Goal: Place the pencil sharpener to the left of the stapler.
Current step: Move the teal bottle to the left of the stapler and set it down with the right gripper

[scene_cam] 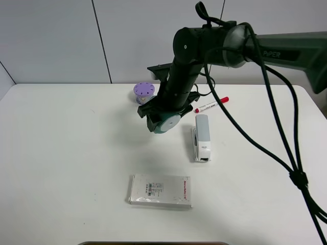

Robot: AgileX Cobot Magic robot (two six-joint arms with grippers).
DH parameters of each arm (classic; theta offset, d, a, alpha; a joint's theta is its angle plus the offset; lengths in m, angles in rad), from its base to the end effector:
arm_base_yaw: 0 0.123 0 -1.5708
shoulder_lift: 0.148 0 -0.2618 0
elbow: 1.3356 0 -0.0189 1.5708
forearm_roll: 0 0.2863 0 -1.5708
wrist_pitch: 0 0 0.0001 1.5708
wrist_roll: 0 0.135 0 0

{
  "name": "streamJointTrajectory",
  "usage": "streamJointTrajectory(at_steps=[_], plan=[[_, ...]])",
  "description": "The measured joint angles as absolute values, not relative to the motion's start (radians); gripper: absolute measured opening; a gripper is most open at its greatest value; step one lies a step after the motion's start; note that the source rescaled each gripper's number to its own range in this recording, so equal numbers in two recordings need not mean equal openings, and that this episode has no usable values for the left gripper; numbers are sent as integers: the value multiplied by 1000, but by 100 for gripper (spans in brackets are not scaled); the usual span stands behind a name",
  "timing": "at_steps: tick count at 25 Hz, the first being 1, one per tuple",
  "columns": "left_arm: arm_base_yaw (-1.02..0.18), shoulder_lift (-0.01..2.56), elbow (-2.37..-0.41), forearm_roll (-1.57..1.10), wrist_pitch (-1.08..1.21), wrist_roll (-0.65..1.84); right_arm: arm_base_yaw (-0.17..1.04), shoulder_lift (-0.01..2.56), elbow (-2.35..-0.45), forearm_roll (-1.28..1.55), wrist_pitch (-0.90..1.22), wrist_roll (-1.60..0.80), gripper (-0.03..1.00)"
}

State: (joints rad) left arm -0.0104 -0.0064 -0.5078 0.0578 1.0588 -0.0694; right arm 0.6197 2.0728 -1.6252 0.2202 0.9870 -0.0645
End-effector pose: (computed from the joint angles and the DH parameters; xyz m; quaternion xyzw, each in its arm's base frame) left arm 0.0872 0.0059 0.2780 -0.0263 0.8482 0.0078 0.5289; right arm 0.3632 0.2894 0.1190 -0.2843 0.9473 0.1245 0.0797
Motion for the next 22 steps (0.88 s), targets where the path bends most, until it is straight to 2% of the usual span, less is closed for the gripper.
streamJointTrajectory(at_steps=[4, 22], plan=[[-10, -6, -508, 58, 1059, -69, 620, 2144, -1681, 217, 1033, -62, 0], [-10, -6, -508, 58, 1059, -69, 620, 2270, -1683, 204, 1055, -62, 0]])
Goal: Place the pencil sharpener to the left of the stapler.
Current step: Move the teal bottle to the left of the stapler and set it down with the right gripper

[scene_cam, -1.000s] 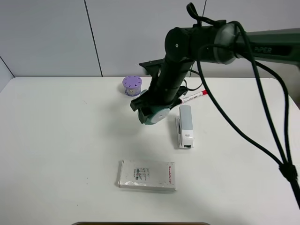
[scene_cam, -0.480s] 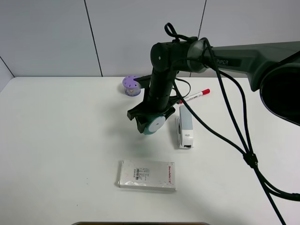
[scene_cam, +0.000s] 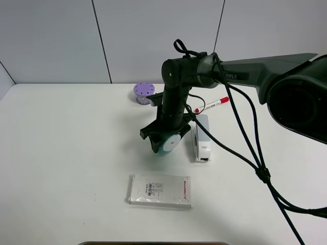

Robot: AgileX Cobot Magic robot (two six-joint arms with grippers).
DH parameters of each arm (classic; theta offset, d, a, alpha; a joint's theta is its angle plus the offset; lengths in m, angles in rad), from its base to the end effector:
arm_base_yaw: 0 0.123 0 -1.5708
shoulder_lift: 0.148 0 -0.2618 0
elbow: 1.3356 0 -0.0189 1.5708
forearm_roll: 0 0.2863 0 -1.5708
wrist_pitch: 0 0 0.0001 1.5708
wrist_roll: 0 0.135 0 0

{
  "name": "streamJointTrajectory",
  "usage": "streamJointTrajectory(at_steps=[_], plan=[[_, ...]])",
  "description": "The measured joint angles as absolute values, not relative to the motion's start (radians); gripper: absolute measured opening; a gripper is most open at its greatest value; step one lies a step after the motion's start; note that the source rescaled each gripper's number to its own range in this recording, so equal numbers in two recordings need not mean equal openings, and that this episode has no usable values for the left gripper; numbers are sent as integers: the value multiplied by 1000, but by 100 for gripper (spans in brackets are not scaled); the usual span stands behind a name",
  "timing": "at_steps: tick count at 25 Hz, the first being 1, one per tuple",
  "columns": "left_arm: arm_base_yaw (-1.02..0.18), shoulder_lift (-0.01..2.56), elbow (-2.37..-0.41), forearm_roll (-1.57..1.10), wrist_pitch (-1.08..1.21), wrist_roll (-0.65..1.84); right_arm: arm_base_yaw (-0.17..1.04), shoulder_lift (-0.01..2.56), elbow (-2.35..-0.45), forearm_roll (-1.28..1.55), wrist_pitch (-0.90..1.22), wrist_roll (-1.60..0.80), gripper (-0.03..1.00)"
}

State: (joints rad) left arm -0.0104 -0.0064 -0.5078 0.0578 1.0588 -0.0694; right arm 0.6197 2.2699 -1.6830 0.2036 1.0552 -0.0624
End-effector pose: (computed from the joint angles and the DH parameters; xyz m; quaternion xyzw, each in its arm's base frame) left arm 0.0872 0.0059 0.2780 -0.0263 0.8482 0.0078 0.5289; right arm 0.3605 0.2864 0.0429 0.2862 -0.9540 -0.0876 0.0168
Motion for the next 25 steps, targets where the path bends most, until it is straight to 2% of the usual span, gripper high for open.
streamJointTrajectory(at_steps=[17, 18, 19, 22, 25], plan=[[-10, -6, -508, 58, 1059, -69, 620, 2292, -1683, 200, 1053, -46, 0], [-10, -6, -508, 58, 1059, -69, 620, 2292, -1683, 200, 1052, -43, 3], [-10, -6, -508, 58, 1059, -69, 620, 2292, -1683, 200, 1050, -38, 14], [-10, -6, -508, 58, 1059, -69, 620, 2302, -1683, 197, 1029, -27, 61], [-10, -6, -508, 58, 1059, -69, 620, 2303, -1683, 195, 1028, -27, 77]])
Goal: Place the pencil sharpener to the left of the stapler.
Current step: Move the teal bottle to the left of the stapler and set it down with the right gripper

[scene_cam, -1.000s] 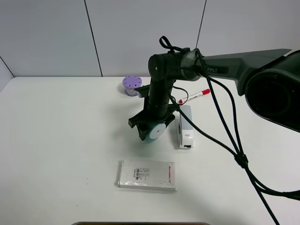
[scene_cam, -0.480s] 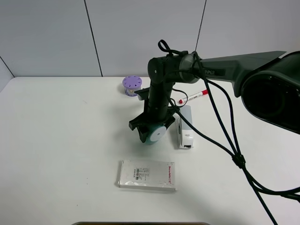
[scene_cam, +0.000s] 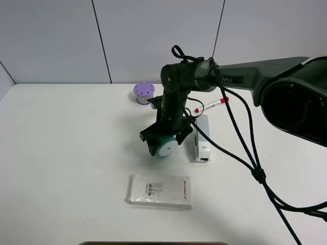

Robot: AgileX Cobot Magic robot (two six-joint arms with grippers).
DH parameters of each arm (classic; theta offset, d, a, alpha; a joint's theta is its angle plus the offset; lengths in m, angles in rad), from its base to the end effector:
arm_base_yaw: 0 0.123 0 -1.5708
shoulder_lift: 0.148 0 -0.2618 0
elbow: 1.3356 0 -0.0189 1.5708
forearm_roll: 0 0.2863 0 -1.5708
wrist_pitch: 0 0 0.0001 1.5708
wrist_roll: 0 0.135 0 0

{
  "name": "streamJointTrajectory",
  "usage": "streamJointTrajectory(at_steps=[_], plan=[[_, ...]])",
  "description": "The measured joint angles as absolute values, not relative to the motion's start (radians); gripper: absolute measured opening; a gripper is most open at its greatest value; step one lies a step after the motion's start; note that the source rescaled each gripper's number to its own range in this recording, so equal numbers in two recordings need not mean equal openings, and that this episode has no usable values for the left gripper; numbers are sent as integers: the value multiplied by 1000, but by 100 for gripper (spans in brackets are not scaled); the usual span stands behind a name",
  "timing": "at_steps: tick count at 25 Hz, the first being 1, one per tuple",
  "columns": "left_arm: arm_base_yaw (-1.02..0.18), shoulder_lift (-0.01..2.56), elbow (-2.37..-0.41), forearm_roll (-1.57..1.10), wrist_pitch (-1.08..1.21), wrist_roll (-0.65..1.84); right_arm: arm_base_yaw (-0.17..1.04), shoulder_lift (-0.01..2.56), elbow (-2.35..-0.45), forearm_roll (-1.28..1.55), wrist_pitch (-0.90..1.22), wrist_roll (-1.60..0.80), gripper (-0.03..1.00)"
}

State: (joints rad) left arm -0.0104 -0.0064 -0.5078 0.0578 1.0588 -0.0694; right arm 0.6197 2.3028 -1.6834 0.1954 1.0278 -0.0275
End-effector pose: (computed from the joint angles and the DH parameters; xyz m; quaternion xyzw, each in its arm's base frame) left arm 0.0872 0.0059 0.2780 -0.0263 0.8482 0.0078 0.5289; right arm 0.3619 0.2858 0.0277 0.2691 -0.9594 -0.0817 0.0193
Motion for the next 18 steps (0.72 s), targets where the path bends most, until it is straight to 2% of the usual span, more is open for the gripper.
streamJointTrajectory(at_steps=[3, 18], plan=[[-10, -6, -508, 58, 1059, -69, 620, 2300, -1684, 194, 1028, -27, 80], [-10, -6, -508, 58, 1059, -69, 620, 2120, -1684, 196, 1043, -27, 80]])
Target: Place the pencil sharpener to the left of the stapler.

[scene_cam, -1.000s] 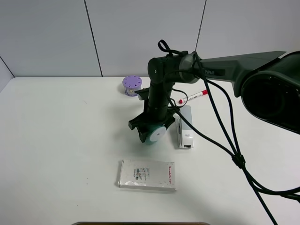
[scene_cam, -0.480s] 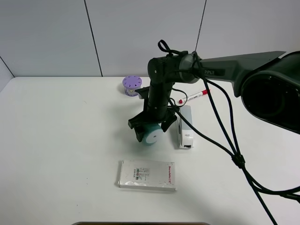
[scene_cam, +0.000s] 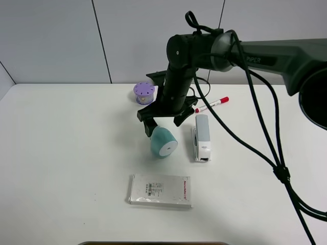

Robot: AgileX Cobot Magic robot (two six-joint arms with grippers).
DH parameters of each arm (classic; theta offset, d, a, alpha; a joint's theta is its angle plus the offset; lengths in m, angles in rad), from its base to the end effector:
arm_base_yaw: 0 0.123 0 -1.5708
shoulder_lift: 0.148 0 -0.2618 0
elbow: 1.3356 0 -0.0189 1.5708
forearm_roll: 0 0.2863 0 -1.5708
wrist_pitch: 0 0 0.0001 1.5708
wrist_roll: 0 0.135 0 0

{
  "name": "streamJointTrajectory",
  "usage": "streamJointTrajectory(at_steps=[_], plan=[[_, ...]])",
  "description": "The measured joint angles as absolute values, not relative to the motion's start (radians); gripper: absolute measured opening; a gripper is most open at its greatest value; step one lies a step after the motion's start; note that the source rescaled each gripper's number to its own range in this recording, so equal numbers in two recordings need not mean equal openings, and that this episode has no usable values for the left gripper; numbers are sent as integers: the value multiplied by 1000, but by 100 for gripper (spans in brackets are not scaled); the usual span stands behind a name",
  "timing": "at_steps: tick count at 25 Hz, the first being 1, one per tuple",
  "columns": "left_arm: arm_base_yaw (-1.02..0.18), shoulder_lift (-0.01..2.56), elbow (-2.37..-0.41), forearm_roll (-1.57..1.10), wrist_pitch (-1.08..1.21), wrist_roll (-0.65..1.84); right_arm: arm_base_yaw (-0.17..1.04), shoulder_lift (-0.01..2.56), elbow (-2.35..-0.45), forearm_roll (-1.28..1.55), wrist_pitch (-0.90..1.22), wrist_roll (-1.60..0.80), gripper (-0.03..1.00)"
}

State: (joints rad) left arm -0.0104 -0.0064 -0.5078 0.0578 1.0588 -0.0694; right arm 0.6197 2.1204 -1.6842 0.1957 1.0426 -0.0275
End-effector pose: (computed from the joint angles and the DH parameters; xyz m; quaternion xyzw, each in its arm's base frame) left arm 0.0872 0.0059 0.2780 -0.0263 0.8482 0.0078 0.5289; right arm 0.3681 0.2905 0.1127 -0.2759 0.9530 0.1106 0.0594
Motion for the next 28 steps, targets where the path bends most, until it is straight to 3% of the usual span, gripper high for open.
streamJointTrajectory(at_steps=[11, 28], plan=[[-10, -6, -508, 58, 1059, -69, 620, 1846, -1684, 193, 1204, -27, 80], [-10, -6, -508, 58, 1059, -69, 622, 1358, -1620, 40, 1219, 63, 79]])
